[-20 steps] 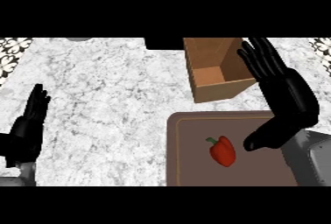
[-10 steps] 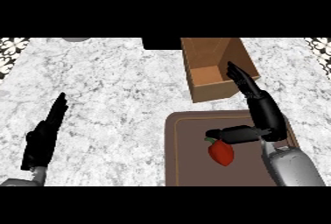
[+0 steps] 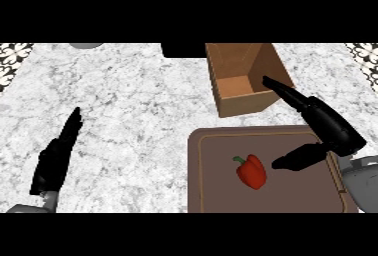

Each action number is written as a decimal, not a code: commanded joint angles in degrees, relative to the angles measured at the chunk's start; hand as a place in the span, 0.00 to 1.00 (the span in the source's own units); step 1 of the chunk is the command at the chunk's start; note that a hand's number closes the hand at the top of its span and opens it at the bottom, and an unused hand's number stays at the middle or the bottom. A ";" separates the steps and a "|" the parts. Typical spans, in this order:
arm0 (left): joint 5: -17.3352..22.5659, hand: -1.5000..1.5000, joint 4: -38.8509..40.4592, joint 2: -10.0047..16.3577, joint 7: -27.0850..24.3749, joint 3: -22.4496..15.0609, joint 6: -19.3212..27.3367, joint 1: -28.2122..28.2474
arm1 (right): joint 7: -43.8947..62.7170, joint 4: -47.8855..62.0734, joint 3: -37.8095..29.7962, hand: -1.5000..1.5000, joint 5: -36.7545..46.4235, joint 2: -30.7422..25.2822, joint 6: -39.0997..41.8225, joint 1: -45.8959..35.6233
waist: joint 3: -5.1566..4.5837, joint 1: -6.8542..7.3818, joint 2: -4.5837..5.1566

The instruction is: Pick the bell pepper from the tray and place it in the cardboard box

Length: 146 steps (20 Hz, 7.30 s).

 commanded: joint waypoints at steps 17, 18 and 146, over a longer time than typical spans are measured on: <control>-2.54 0.50 1.74 -2.39 -1.76 4.01 -4.14 0.81 | 36.99 -18.62 12.86 0.00 10.77 2.65 24.49 1.60 | 0.10 0.12 0.16; -4.97 0.50 -5.38 -2.72 6.72 2.10 -1.85 -0.14 | 30.91 -14.19 8.57 0.00 10.09 -0.15 26.89 0.42 | 0.14 0.30 0.18; -16.90 0.50 -5.28 -15.56 4.16 15.58 -16.27 1.05 | 16.88 53.62 -39.19 0.00 31.41 26.27 -40.35 -41.20 | 0.20 1.43 0.49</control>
